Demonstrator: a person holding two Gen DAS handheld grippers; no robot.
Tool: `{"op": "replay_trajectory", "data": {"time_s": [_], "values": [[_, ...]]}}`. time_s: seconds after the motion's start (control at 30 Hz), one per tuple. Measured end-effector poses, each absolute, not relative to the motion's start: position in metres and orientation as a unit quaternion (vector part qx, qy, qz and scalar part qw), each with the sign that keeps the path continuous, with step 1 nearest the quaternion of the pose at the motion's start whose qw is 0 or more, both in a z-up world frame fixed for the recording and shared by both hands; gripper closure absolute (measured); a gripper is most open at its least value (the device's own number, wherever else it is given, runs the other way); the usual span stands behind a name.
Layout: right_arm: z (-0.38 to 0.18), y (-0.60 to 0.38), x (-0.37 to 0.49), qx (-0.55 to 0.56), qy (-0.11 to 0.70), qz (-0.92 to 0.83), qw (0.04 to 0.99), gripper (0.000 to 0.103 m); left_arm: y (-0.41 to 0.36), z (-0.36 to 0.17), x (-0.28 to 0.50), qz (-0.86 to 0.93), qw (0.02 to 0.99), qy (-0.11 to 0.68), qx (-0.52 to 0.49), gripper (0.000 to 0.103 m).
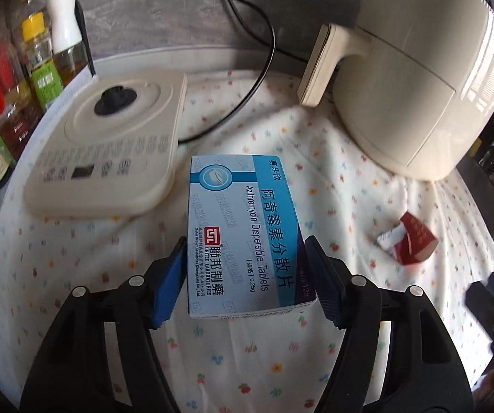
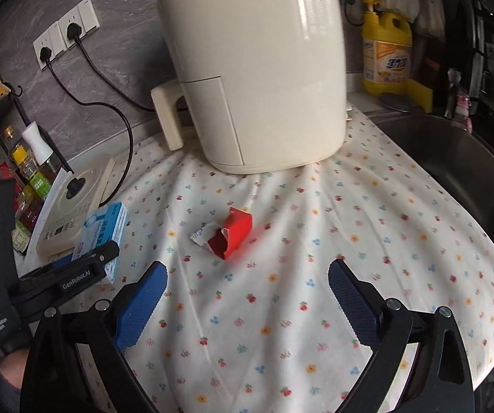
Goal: Collect trash
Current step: 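Grasp the blue-white tablet box with the left tool while the right tool grasps the red packet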
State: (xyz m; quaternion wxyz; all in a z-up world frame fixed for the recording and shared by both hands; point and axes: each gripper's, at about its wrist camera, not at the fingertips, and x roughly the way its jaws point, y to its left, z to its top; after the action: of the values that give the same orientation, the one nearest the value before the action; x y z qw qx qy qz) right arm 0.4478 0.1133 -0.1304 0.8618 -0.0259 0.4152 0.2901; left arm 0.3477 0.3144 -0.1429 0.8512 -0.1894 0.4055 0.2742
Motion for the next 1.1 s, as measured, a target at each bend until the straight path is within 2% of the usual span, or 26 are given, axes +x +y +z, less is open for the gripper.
{"op": "replay_trajectory", "data": {"time_s": [0.17,0.23,0.37,0.4,0.43,0.5,1.1], "values": [[-0.135,0.128,0.462,-0.026,0.417,0.298,0.858,0.022,0.32,-0.136,0.361,0.274,0.854,0.401,-0.186,0.036],[-0.139,0.132,0.469,-0.021,0.421,0.294,0.858,0.03,0.32,-0.133,0.366,0.271,0.857,0.401,-0.18,0.036],[-0.152,0.141,0.481,-0.016,0.439,0.295,0.849,0.04,0.321,-0.133,0.373,0.268,0.858,0.402,-0.175,0.036],[-0.155,0.142,0.483,-0.015,0.444,0.294,0.846,0.049,0.321,-0.133,0.374,0.266,0.858,0.403,-0.176,0.036],[-0.16,0.144,0.486,-0.015,0.455,0.298,0.839,0.069,0.321,-0.133,0.375,0.265,0.858,0.405,-0.175,0.036],[-0.168,0.145,0.489,-0.012,0.476,0.298,0.827,0.094,0.318,-0.133,0.376,0.26,0.859,0.406,-0.171,0.036],[-0.124,0.087,0.414,0.002,0.437,0.257,0.862,0.097,0.275,-0.104,0.336,0.172,0.897,0.374,-0.162,0.036]]}}
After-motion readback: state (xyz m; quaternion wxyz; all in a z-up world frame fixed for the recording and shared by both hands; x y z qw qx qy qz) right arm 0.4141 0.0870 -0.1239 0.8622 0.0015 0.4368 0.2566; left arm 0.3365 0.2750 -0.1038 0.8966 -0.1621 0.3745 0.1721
